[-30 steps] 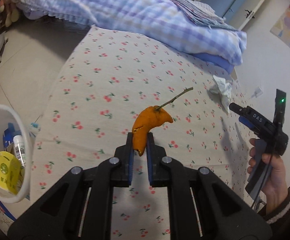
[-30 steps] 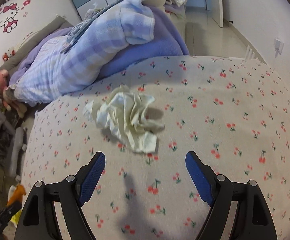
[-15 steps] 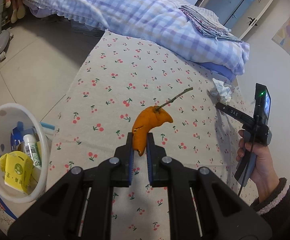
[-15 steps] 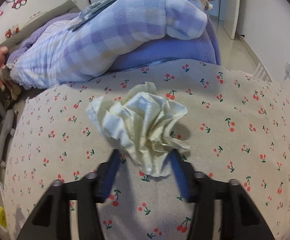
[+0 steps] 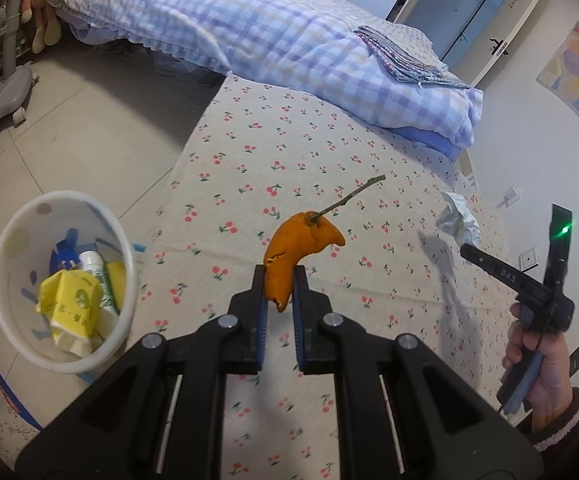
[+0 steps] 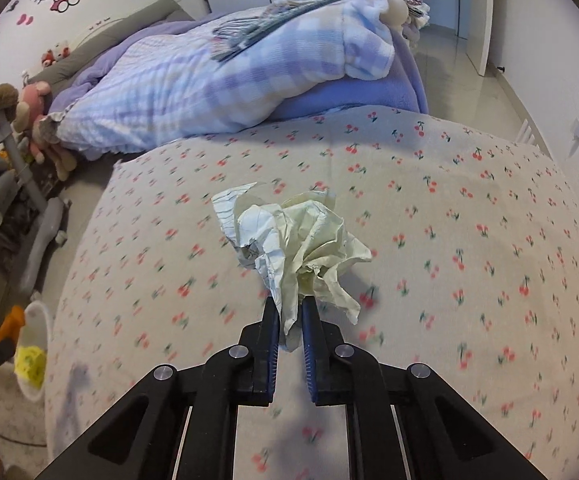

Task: Collect trash
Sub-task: 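Drop the orange peel and crumpled cloth into the wastebasket with both tools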

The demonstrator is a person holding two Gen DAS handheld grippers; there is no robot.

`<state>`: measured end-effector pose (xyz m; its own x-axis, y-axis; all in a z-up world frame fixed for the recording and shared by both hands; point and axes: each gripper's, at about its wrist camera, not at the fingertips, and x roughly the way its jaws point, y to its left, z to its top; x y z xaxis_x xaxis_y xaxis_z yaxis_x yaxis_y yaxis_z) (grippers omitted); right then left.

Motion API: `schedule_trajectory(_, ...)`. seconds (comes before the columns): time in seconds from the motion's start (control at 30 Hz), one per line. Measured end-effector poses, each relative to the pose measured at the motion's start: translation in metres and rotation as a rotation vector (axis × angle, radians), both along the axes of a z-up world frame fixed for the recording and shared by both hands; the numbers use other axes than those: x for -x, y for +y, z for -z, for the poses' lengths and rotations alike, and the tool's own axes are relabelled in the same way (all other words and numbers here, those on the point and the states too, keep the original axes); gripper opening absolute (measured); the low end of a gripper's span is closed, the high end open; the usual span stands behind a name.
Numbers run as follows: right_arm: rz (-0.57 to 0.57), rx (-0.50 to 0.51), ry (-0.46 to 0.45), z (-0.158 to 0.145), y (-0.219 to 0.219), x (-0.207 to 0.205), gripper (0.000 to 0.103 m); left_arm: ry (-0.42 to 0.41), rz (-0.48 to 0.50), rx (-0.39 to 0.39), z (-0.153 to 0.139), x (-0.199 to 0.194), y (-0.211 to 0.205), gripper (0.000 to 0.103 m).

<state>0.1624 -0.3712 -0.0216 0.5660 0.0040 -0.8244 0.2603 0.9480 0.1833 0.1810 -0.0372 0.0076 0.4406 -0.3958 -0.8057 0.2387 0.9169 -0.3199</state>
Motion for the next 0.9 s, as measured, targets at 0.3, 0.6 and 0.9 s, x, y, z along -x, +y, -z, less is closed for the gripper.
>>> schedule_trajectory(0.3,-0.139,-0.088,0.002,-0.023,0.07,0.046,0.011,0.019,-0.103,-0.063,0.0,0.009,0.077,0.012)
schedule_trajectory(0.6,-0.334,-0.088,0.021,-0.027,0.168,0.039,0.011,0.064,-0.232,-0.099,0.028,-0.005,0.143,0.013)
schedule_trajectory(0.9,-0.427,-0.105,0.024,-0.017,0.231,0.003,0.011,0.084,-0.298,-0.124,0.043,-0.023,0.176,0.016)
